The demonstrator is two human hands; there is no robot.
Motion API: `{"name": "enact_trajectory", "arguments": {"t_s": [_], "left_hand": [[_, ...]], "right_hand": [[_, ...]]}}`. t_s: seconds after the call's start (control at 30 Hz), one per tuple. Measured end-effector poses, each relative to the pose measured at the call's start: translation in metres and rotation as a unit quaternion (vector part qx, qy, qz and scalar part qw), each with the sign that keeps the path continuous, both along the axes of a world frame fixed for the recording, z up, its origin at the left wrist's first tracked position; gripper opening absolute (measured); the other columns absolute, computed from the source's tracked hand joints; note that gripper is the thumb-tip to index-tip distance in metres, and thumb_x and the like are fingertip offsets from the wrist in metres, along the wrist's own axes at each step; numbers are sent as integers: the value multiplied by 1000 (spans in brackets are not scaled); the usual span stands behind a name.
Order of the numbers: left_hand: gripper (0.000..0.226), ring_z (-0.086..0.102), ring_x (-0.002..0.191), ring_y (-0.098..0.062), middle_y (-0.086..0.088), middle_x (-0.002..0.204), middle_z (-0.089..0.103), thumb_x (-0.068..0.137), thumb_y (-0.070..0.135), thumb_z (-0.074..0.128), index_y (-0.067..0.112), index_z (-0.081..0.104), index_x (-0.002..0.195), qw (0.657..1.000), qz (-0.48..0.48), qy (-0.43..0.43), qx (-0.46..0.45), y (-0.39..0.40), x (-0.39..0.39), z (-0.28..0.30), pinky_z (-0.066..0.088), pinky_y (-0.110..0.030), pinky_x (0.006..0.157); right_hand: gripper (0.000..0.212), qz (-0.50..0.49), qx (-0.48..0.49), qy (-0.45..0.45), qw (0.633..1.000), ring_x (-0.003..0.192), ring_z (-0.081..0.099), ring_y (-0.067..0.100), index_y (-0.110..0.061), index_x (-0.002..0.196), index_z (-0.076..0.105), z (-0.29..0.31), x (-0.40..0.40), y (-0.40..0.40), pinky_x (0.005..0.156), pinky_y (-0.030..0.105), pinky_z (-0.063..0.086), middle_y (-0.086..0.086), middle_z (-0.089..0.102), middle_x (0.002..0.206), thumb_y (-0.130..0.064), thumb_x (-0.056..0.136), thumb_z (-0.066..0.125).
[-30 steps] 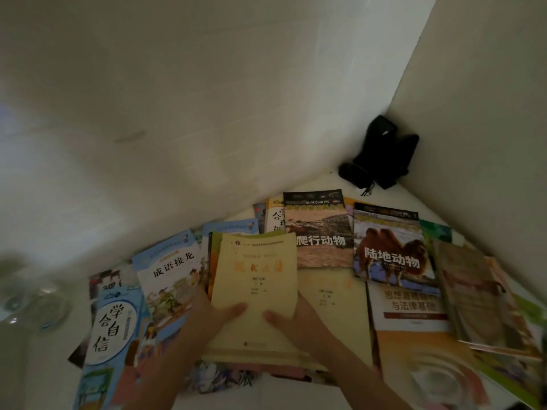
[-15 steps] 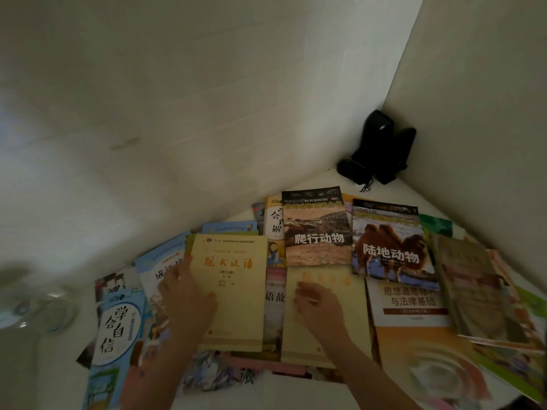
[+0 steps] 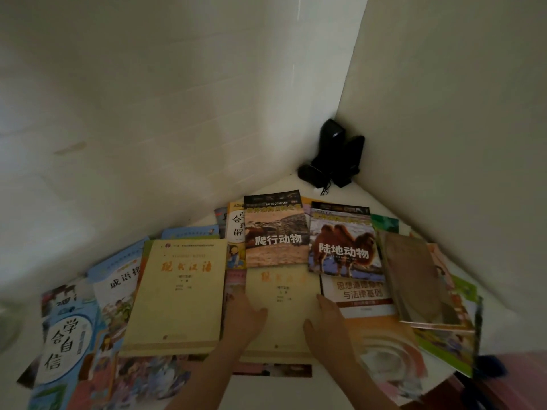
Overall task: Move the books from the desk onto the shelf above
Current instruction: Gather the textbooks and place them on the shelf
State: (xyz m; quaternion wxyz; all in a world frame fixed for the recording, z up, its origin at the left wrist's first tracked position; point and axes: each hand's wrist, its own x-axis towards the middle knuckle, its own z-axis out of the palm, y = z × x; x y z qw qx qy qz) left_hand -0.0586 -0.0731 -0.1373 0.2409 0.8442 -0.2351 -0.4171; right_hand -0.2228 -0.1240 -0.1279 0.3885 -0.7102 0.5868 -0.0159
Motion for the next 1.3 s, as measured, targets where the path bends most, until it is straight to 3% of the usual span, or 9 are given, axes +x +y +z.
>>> {"name": "enact_trajectory", "arguments": {"t_s": [0.07, 0.2, 0.47, 0.63, 0.77, 0.9, 1.03, 1.2, 1.3], "left_hand": [[55, 55, 119, -27, -11, 133, 54, 89, 25, 66, 6, 41, 134, 999, 28, 38, -1, 2, 3, 2, 49, -37, 98], [52, 55, 119, -25, -8, 135, 52, 97, 28, 54, 10, 31, 139, 995, 19, 94, -21, 14, 1, 17, 50, -36, 96], [22, 66, 99, -19, 4, 113, 64, 93, 33, 59, 28, 50, 113, 979, 66, 140, -130, 65, 50, 90, 58, -43, 85], [45, 64, 100, -20, 1, 123, 60, 93, 42, 55, 23, 45, 133, 985, 114, -11, -133, 86, 120, 89, 55, -40, 85], [61, 32, 133, -36, -14, 147, 33, 96, 49, 42, 15, 27, 145, 978, 54, -197, 45, 90, 154, 46, 31, -46, 106], [75, 39, 130, -35, -14, 146, 33, 92, 47, 52, 17, 16, 150, 992, 76, -95, 31, 99, 161, 23, 38, -50, 106], [59, 61, 108, -25, -6, 126, 61, 79, 38, 75, 12, 50, 125, 990, 132, 13, -40, 105, 176, 21, 54, -38, 87], [87, 72, 90, -28, -8, 100, 75, 28, 54, 94, 11, 72, 101, 963, 195, 170, -80, 98, 199, 16, 58, -49, 81], [75, 70, 92, -29, -10, 103, 73, 40, 36, 94, 9, 70, 106, 951, 195, 219, -93, 91, 191, 24, 58, -48, 81]], "right_hand": [[62, -10, -10, -6, 1000, 138, 31, 19, -9, 147, 26, 0, 1, 2, 112, 25, 23, 6, 32, 150, -19, 93, 54], [63, -48, 7, -21, 999, 134, 39, 21, -11, 148, 29, 5, -2, 3, 112, 32, 32, 6, 40, 147, -27, 93, 56], [51, -96, 217, -139, 961, 114, 56, 24, -20, 135, 50, 60, 25, 19, 102, 42, 46, 2, 58, 128, -48, 93, 53], [42, 13, 116, -200, 973, 97, 63, 15, -18, 130, 54, 71, 115, 24, 83, 31, 55, 0, 64, 121, -40, 95, 53], [41, 49, 96, -169, 980, 92, 60, 13, -18, 129, 54, 37, 167, 30, 73, 22, 53, 2, 63, 122, -34, 92, 60], [57, 44, 130, -101, 985, 108, 61, 22, -17, 135, 42, -3, 174, 30, 89, 38, 54, 4, 59, 128, -36, 87, 66], [63, -74, 292, -169, 939, 104, 65, 27, -12, 129, 53, -12, 168, 23, 88, 49, 56, 6, 63, 124, -30, 75, 80], [48, -136, 387, -198, 890, 91, 69, 34, 0, 108, 66, -1, 170, 18, 82, 54, 56, 15, 72, 104, -9, 65, 86], [51, -125, 415, -205, 877, 95, 68, 36, 0, 111, 65, 3, 167, 9, 84, 56, 55, 17, 71, 106, -10, 65, 85]]}}
